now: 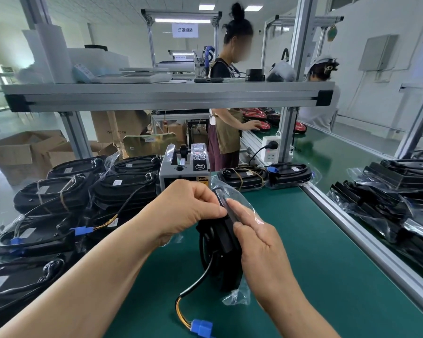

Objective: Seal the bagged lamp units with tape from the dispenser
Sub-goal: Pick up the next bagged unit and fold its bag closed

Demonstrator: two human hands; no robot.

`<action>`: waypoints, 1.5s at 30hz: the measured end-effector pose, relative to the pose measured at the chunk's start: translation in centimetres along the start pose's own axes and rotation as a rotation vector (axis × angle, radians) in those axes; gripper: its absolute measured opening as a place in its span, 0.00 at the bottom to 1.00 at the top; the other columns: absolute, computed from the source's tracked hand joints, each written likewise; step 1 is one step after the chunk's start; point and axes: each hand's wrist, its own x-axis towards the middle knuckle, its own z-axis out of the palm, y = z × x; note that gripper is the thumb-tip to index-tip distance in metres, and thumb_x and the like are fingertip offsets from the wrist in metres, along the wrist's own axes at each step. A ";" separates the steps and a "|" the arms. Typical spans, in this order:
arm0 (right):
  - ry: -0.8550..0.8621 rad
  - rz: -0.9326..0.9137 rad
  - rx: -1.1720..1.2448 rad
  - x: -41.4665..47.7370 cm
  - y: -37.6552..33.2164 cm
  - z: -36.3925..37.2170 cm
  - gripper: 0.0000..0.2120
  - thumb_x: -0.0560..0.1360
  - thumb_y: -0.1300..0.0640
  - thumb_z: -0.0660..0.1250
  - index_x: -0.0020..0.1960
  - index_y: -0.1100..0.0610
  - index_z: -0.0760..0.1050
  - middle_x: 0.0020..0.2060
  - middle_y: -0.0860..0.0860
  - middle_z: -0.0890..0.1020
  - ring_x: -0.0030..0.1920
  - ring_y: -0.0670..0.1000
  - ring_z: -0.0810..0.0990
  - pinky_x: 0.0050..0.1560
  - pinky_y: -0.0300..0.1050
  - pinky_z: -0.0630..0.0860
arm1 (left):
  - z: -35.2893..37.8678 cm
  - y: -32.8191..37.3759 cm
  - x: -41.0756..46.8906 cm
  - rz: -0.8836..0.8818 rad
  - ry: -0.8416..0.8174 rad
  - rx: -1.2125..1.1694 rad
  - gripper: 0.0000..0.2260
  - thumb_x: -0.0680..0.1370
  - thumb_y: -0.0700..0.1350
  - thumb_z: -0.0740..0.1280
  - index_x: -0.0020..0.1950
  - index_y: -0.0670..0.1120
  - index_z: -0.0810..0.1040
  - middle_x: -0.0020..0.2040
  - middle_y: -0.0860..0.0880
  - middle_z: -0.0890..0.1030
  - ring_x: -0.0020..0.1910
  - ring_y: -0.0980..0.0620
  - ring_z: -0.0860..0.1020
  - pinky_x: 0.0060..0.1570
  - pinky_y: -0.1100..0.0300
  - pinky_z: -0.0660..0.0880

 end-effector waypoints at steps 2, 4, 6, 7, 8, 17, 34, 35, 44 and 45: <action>0.003 -0.006 -0.021 0.0 -0.1 0.0 0.30 0.80 0.67 0.57 0.47 0.30 0.80 0.41 0.26 0.81 0.45 0.28 0.78 0.44 0.21 0.71 | 0.0 -0.1 -0.1 -0.010 0.019 -0.015 0.06 0.69 0.40 0.78 0.36 0.45 0.82 0.29 0.52 0.79 0.28 0.59 0.75 0.29 0.71 0.71; 0.008 -0.019 -0.032 0.0 -0.1 0.0 0.28 0.80 0.66 0.57 0.49 0.31 0.77 0.42 0.23 0.79 0.48 0.27 0.77 0.44 0.19 0.69 | 0.2 -0.3 -0.2 -0.013 0.028 -0.046 0.06 0.69 0.39 0.78 0.36 0.45 0.82 0.28 0.52 0.78 0.26 0.60 0.74 0.28 0.71 0.69; 0.003 -0.025 -0.024 -0.1 -0.1 0.1 0.25 0.80 0.66 0.57 0.55 0.33 0.74 0.43 0.21 0.78 0.49 0.25 0.76 0.44 0.18 0.68 | 0.5 -0.5 -0.3 -0.009 0.037 -0.083 0.06 0.70 0.38 0.77 0.38 0.44 0.81 0.27 0.53 0.78 0.24 0.61 0.73 0.26 0.72 0.68; -0.002 -0.021 -0.021 -0.1 -0.1 0.1 0.25 0.80 0.66 0.56 0.54 0.33 0.74 0.42 0.22 0.79 0.48 0.25 0.76 0.43 0.18 0.68 | 0.6 -0.6 -0.3 -0.006 0.041 -0.101 0.07 0.70 0.37 0.77 0.39 0.44 0.80 0.26 0.54 0.77 0.23 0.62 0.73 0.25 0.72 0.68; -0.005 -0.014 -0.018 -0.1 -0.1 0.1 0.26 0.80 0.65 0.56 0.52 0.33 0.74 0.42 0.23 0.79 0.47 0.25 0.77 0.42 0.19 0.69 | 0.6 -0.7 -0.3 -0.004 0.043 -0.116 0.07 0.70 0.37 0.77 0.40 0.43 0.80 0.26 0.54 0.77 0.23 0.62 0.73 0.25 0.72 0.68; -0.009 -0.021 -0.014 -0.1 -0.5 0.1 0.27 0.81 0.65 0.56 0.50 0.30 0.76 0.41 0.23 0.79 0.47 0.26 0.77 0.42 0.20 0.70 | 0.6 -1.0 -0.2 -0.002 0.026 -0.114 0.10 0.67 0.43 0.80 0.40 0.45 0.80 0.28 0.53 0.76 0.26 0.60 0.72 0.27 0.70 0.69; -0.024 -0.001 0.024 0.0 -1.1 0.2 0.34 0.81 0.66 0.55 0.41 0.26 0.79 0.42 0.31 0.83 0.46 0.29 0.79 0.36 0.20 0.71 | 0.7 -2.1 0.1 0.073 0.041 -0.079 0.08 0.72 0.44 0.77 0.43 0.46 0.79 0.27 0.54 0.68 0.27 0.57 0.65 0.29 0.69 0.66; -0.022 -0.006 0.024 0.0 -1.0 0.1 0.33 0.81 0.66 0.56 0.41 0.27 0.79 0.40 0.28 0.82 0.44 0.27 0.78 0.37 0.20 0.70 | 0.6 -2.1 0.0 0.075 0.026 -0.077 0.08 0.72 0.44 0.77 0.44 0.46 0.79 0.26 0.55 0.67 0.27 0.58 0.64 0.29 0.69 0.67; -0.030 -0.005 0.023 0.0 -0.7 0.2 0.26 0.81 0.65 0.56 0.50 0.34 0.78 0.43 0.25 0.81 0.47 0.27 0.78 0.42 0.20 0.70 | 0.2 -1.9 0.0 0.039 -0.025 -0.132 0.08 0.71 0.35 0.76 0.44 0.44 0.78 0.26 0.54 0.68 0.26 0.58 0.66 0.31 0.69 0.70; -0.030 -0.001 0.022 -0.1 -0.7 0.1 0.25 0.81 0.65 0.56 0.50 0.34 0.77 0.43 0.26 0.81 0.47 0.27 0.78 0.42 0.20 0.70 | 0.3 -2.0 -0.1 0.030 -0.016 -0.159 0.08 0.72 0.35 0.75 0.44 0.43 0.78 0.26 0.54 0.68 0.27 0.58 0.66 0.31 0.69 0.70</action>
